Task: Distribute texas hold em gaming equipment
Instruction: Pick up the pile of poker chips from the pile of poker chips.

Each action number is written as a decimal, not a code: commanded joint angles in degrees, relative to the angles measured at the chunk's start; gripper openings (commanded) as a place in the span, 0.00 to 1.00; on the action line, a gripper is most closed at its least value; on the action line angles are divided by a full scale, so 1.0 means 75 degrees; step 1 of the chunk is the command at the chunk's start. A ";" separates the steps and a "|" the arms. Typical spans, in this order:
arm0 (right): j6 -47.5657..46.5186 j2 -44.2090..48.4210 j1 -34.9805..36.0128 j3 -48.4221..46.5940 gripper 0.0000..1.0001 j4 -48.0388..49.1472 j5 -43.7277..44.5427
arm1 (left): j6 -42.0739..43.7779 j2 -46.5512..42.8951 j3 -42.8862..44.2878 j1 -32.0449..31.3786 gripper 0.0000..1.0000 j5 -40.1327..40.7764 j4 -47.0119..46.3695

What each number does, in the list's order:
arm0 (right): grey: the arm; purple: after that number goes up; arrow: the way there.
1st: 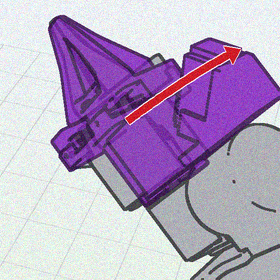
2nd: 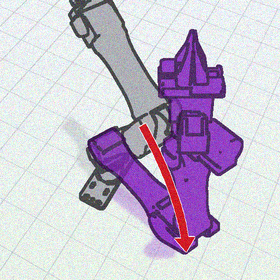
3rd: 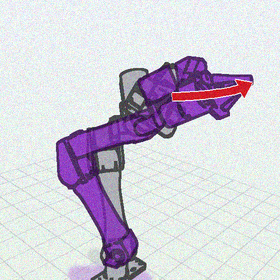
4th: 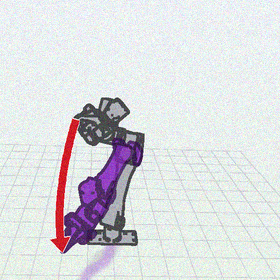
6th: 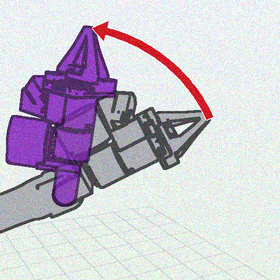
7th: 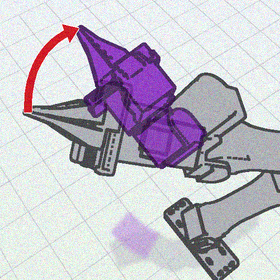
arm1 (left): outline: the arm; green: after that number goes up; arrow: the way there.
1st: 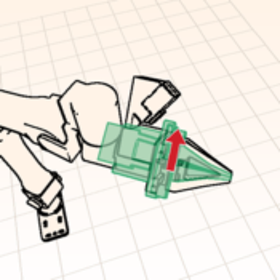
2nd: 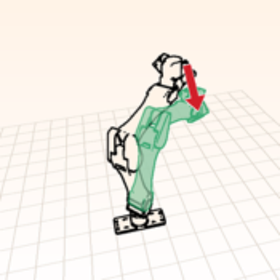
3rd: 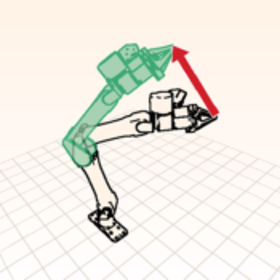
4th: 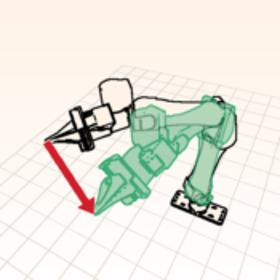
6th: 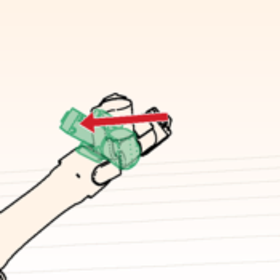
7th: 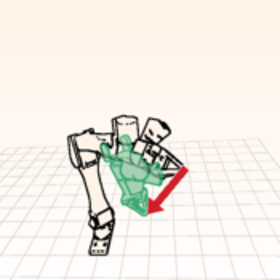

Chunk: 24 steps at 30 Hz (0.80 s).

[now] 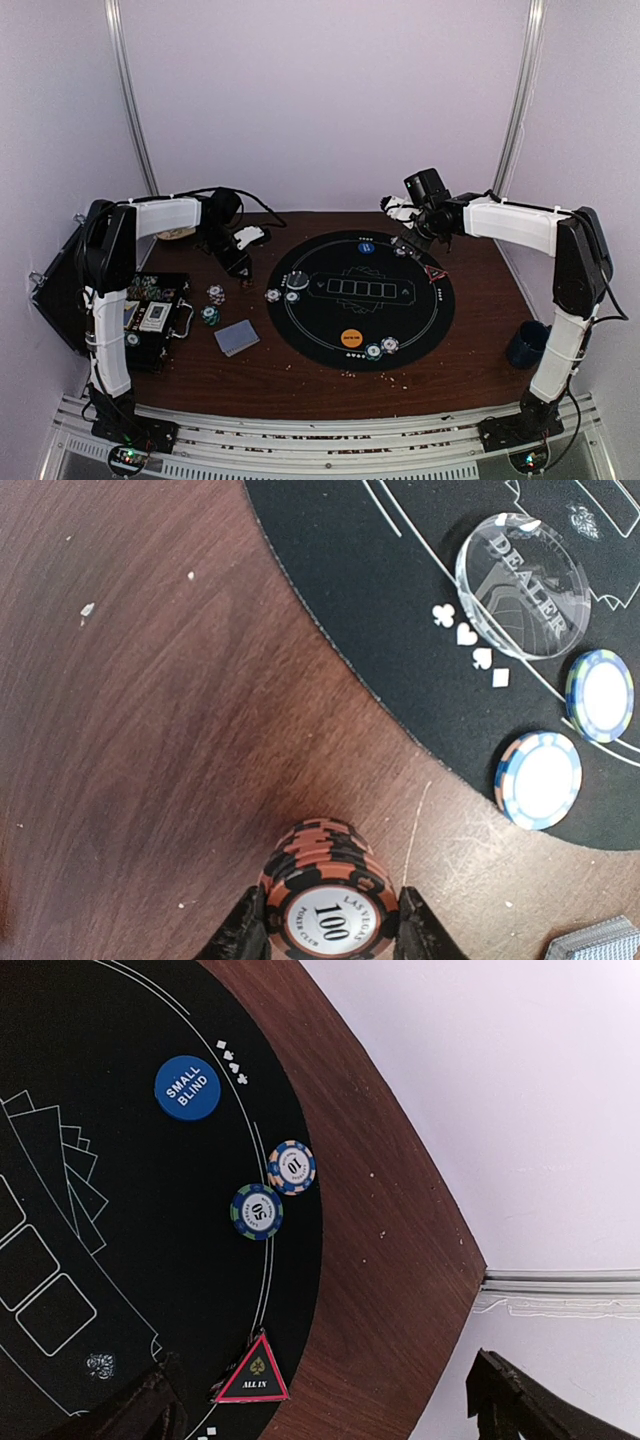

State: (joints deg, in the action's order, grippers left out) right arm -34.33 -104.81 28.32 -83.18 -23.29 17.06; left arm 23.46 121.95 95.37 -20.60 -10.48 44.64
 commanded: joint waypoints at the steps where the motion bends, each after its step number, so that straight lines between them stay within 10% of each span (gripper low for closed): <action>1: -0.0004 -0.0083 0.0050 0.0080 1.00 0.0129 0.0215 | -0.0043 -0.0148 0.0212 0.0075 0.21 0.0088 0.0057; 24: -0.0016 -0.0064 0.0058 0.0080 1.00 0.0155 0.0252 | -0.0056 -0.0552 0.0570 -0.0057 0.19 0.0110 0.0030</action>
State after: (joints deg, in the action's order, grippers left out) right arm -34.35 -104.81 28.53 -83.15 -23.27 17.78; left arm 23.11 121.05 96.60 -20.62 -9.78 45.15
